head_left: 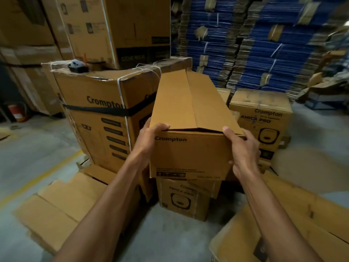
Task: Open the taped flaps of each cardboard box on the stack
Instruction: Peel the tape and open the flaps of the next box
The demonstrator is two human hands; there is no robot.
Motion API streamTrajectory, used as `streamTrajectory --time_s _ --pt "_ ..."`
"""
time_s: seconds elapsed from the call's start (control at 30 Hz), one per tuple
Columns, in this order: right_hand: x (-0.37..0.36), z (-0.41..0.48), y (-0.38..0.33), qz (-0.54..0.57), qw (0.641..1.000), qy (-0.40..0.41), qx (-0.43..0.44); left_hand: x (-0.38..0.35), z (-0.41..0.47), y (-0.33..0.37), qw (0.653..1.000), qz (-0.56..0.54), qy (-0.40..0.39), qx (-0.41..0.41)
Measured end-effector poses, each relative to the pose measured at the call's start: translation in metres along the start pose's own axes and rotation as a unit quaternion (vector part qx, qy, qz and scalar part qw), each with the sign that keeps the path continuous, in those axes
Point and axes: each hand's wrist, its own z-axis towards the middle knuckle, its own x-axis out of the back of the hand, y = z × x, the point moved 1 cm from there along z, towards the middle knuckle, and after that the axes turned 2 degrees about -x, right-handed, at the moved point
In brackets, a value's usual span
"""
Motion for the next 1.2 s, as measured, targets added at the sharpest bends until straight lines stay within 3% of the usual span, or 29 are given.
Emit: streamTrajectory --time_s 0.43,0.6,0.83,0.97,1.03,1.1,1.17,1.2 --pt "-0.127 0.109 -0.001 0.006 0.984 0.174 -0.026 0.004 0.24 -0.028 0.987 0.012 -0.159 0.023" --pt "-0.156 0.138 0.008 -0.011 0.973 0.227 -0.028 0.001 0.29 -0.039 0.979 -0.002 -0.204 0.028" --pt "-0.171 0.163 0.018 -0.062 0.969 0.24 0.014 -0.007 0.323 -0.055 0.965 -0.039 -0.246 0.085" --pt "-0.167 0.165 0.027 -0.031 0.974 0.225 0.023 -0.016 0.333 -0.064 0.971 0.004 -0.24 0.011" --pt "-0.166 0.159 0.049 0.056 0.969 0.24 0.005 -0.021 0.337 -0.06 0.974 0.095 -0.18 -0.095" --pt "-0.175 0.145 0.089 0.143 0.95 0.273 -0.045 -0.031 0.339 -0.05 0.921 0.246 -0.149 -0.264" --pt "-0.194 0.126 0.134 0.233 0.929 0.237 -0.164 -0.046 0.335 -0.036 0.808 0.396 -0.177 -0.399" --pt "-0.205 0.118 0.152 0.294 0.908 0.185 -0.233 -0.056 0.332 -0.031 0.76 0.444 -0.211 -0.426"
